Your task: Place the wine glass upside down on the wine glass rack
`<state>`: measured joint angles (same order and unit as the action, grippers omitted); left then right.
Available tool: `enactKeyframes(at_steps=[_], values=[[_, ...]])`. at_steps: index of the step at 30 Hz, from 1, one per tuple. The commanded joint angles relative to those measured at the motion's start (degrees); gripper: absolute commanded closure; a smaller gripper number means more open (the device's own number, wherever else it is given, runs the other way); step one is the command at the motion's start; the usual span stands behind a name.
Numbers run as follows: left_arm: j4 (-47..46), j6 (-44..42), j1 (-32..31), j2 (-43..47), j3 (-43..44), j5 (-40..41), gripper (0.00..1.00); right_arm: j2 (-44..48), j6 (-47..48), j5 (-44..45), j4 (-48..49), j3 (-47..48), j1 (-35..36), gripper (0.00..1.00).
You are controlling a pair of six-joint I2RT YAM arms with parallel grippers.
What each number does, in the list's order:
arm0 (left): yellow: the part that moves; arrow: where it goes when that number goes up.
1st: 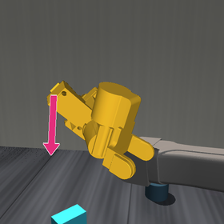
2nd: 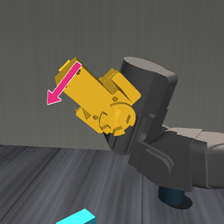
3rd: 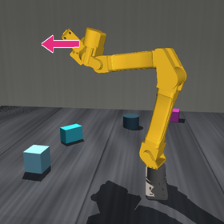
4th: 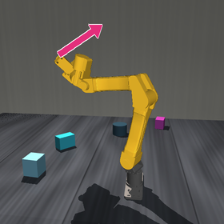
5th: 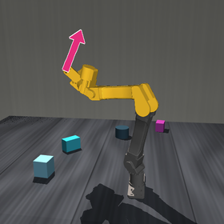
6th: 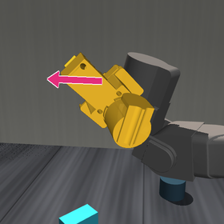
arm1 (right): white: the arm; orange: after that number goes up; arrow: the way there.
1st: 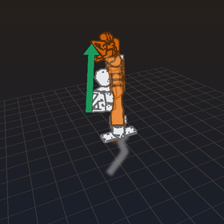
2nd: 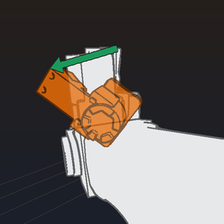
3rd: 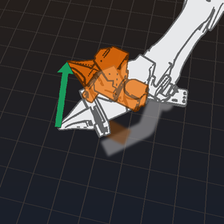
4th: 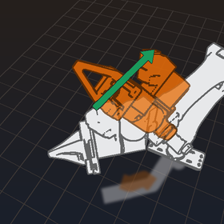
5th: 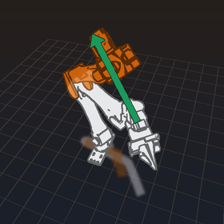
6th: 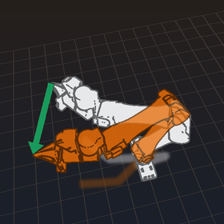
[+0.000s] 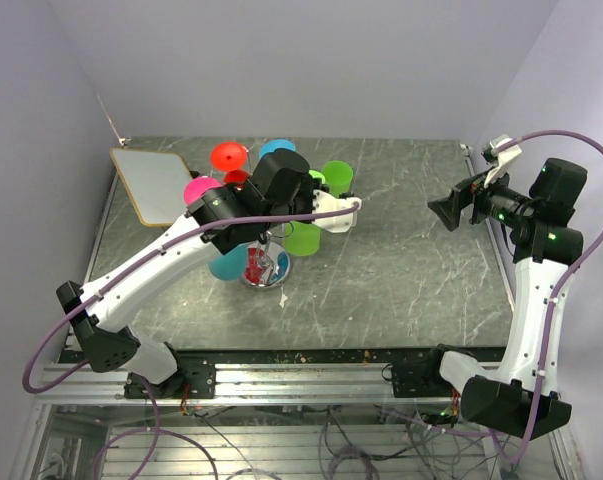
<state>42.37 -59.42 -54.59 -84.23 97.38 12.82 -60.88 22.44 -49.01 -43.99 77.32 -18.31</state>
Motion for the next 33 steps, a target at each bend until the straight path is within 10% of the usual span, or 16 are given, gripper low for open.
enactKeyframes(at_steps=[1,20,33], values=[[-0.66,0.37,-0.05,1.56,-0.63,1.6,0.76,0.57,-0.55,-0.7,1.74,-0.98,-0.67,0.0],[4.51,0.75,0.33,4.48,3.96,-1.12,0.59,-0.63,-0.78,0.29,3.19,-1.25,-0.88,0.0],[12.95,10.79,6.23,7.88,13.92,-15.72,0.2,-3.24,-9.89,6.46,18.75,-2.2,3.85,0.0]])
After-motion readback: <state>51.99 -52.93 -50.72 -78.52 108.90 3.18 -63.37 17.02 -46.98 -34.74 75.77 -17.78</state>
